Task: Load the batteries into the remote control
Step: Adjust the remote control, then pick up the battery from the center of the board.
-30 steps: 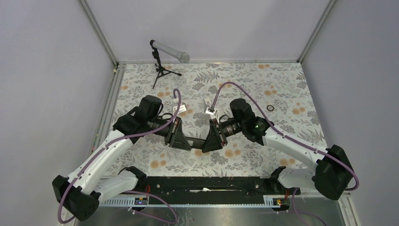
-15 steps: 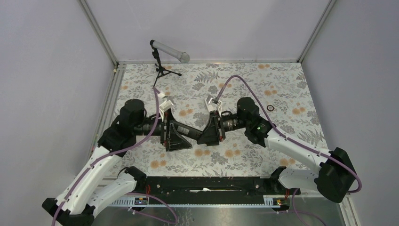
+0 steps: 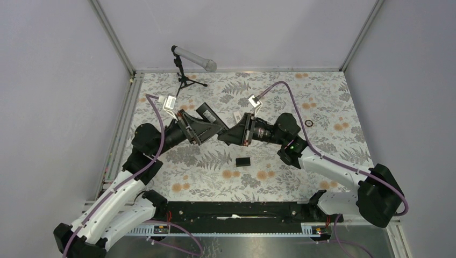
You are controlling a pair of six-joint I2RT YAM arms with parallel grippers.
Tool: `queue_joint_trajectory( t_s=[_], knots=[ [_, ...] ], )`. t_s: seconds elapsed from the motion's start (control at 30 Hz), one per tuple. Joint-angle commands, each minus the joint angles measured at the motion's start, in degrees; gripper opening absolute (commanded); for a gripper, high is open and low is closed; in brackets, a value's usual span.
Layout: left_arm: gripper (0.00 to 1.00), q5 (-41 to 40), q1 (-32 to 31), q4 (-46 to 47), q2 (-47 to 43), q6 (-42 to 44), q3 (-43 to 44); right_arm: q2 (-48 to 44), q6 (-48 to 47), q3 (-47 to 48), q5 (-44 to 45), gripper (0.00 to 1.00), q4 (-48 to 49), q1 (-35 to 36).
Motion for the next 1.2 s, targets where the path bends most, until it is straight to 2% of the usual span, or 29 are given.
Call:
queue_joint_trajectory(
  t_s=[0.0, 0.27, 0.33, 0.37, 0.4, 0.43, 0.47, 0.5, 0.53, 0.67, 0.77, 0.9, 1.07, 1.17],
  knots=[
    [0.75, -7.5, -0.3, 11.8, 0.8, -5.1, 0.3, 1.9, 5.6, 1.2, 1.9, 0.0, 6.9, 0.2],
    [0.28, -9.0, -0.3, 14.5, 1.7, -7.0, -1.6, 3.3, 7.3, 1.0, 2.0, 0.0, 6.8, 0.2],
    [0.08, -8.6, -0.3, 14.3, 1.8, -6.2, -1.5, 4.2, 7.3, 1.7, 0.5, 0.03, 6.3, 0.2],
    [0.0, -8.8, -0.3, 13.7, 1.8, -5.5, -1.2, 4.5, 7.3, 2.2, -0.2, 0.12, 5.7, 0.2],
    [0.0, -8.8, -0.3, 12.7, 1.7, -4.2, -0.7, 4.7, 6.6, 2.6, -0.9, 0.3, 4.6, 0.1],
    [0.0, -8.9, -0.2, 11.2, 1.6, -2.4, -0.1, 4.5, 5.4, 3.0, -0.7, 0.54, 2.3, 0.0],
    [0.0, -8.9, -0.2, 8.6, 1.4, -0.2, 0.9, 3.8, 3.6, 3.2, 0.0, 0.72, -1.6, -0.1],
    [0.0, -9.2, -0.1, 5.4, 1.2, 3.0, 1.9, 2.8, 1.0, 3.6, 1.1, 0.82, -5.0, -0.5],
    [0.0, -9.6, 0.1, 1.9, 0.9, 5.9, 3.0, 1.5, -1.8, 4.1, 2.5, 0.87, -9.4, -1.1],
    [0.0, -7.9, 2.2, -9.1, -0.1, 16.3, 6.1, -5.4, -13.1, 5.3, 12.0, 0.89, -26.9, -5.5],
    [0.0, -1.8, 4.7, -10.1, -0.7, 19.5, 6.6, -8.6, -18.4, 6.9, 18.3, 0.85, -40.2, -10.7],
    [0.0, 4.8, 6.8, -12.1, -0.2, 21.4, 7.3, -6.2, -23.6, 11.1, 26.9, 0.8, -57.3, -13.8],
    [0.0, 8.2, 7.9, -13.6, 1.6, 22.0, 8.5, -2.2, -20.8, 13.2, 40.1, 0.74, -70.0, -14.7],
    [0.0, 8.0, 8.1, -13.6, 2.3, 22.3, 8.6, -0.6, -16.7, 10.8, 41.6, 0.65, -71.2, -16.4]
  ],
)
